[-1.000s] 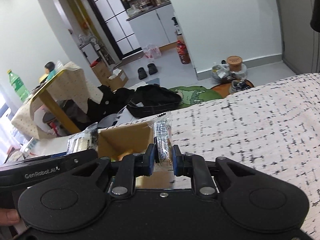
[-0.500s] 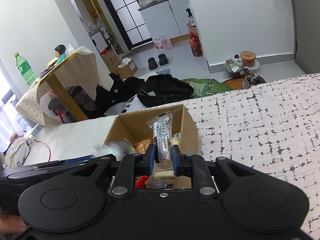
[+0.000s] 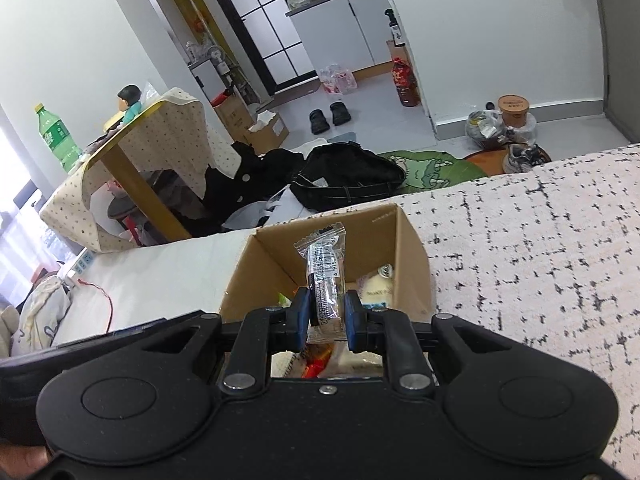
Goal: Organize snacks
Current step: 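Carry both snacks over the box and open both tools to drop them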
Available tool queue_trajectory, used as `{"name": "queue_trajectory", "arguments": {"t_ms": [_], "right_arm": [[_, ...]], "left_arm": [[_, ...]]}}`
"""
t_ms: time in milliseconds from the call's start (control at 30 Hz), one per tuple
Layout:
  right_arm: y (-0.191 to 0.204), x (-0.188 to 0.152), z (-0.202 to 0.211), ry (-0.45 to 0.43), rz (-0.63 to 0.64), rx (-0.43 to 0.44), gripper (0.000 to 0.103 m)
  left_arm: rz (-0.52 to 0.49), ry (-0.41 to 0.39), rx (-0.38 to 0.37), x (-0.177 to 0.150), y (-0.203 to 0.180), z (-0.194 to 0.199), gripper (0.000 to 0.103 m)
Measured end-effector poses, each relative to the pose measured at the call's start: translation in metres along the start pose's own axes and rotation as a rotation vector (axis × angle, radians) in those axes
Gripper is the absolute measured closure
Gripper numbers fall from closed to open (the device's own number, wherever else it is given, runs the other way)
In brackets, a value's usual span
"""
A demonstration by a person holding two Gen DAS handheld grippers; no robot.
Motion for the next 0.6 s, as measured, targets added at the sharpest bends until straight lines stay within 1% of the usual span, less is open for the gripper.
{"name": "queue_trajectory", "arguments": {"t_ms": [67,133,167,233,267,400,533,600], "right_arm": [[0.0,0.001,-0.004,-0.005,-0.012,0.023,0.074],[-0.002,0.001,-0.006,-0.006,-0.011,0.016,0.043],[-0.005,0.0,-0.006,-0.009,-0.011,0.005,0.041],[-0.009,-0.001,-0.004,-0.003,-0.017,0.01,0.041],[-0.012,-0.002,-0.003,0.003,-0.022,0.016,0.041],[-0.021,-0.006,0.007,0.011,-0.007,0.0,0.041],[-0.031,-0.008,0.016,0.025,-0.017,-0.015,0.041],[-0.034,-0.009,0.022,0.025,-0.008,-0.026,0.041]], "left_arm": [[0.01,0.002,0.005,0.0,0.002,0.0,0.05],[0.01,0.001,0.013,0.0,0.002,0.001,0.05],[0.012,0.0,0.019,0.0,0.003,0.001,0.049],[0.015,0.002,0.023,0.0,0.002,0.0,0.048],[0.017,0.003,0.024,0.0,0.003,-0.001,0.046],[0.02,0.019,0.026,-0.002,-0.001,-0.006,0.041],[0.021,0.036,0.016,-0.004,-0.01,-0.011,0.033],[0.021,0.04,0.018,-0.005,-0.013,-0.011,0.032]]}}
Point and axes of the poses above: each gripper's, at about its wrist camera, not at the fingertips, and z roughly against the way its jaws point, y to its left, x to its top, the point moved 5 cm from there along -z, roughly the way its jaws point, and after that the axes turned 2 degrees about -y, right-handed, at the moved point
